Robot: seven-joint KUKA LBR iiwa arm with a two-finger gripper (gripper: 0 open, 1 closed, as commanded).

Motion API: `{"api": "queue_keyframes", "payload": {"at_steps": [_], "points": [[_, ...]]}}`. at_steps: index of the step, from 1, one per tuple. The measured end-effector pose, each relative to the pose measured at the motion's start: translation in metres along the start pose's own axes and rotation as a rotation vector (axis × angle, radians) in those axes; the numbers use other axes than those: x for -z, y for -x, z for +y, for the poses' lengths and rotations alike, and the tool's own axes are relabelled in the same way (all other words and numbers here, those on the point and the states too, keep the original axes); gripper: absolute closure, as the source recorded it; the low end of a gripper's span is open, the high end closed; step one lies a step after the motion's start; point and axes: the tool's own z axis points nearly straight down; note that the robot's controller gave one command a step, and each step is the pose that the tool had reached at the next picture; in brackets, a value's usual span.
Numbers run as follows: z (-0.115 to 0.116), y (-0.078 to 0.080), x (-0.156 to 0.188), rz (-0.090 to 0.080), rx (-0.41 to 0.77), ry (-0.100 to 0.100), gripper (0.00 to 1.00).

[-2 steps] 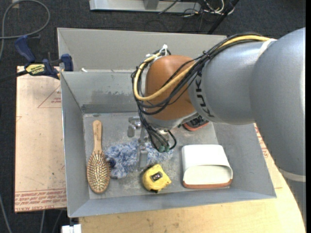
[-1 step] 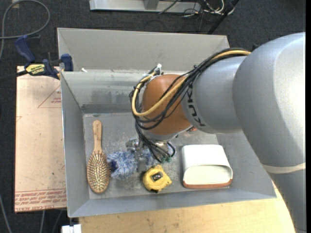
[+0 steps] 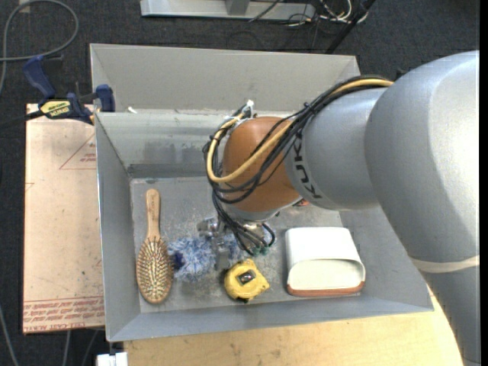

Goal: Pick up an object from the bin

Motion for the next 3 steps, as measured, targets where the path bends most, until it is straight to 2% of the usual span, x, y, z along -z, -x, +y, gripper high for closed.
{"api": "queue_keyframes", "payload": {"at_steps": [1, 2, 3], "points": [[0.006, -0.013, 0.087, 0.001, 0.005, 0.001, 1.00], [0.006, -0.013, 0.087, 0.001, 0.005, 0.001, 1.00], [0.000, -0.016, 0.181, 0.001, -0.020, 0.002, 1.00]]}}
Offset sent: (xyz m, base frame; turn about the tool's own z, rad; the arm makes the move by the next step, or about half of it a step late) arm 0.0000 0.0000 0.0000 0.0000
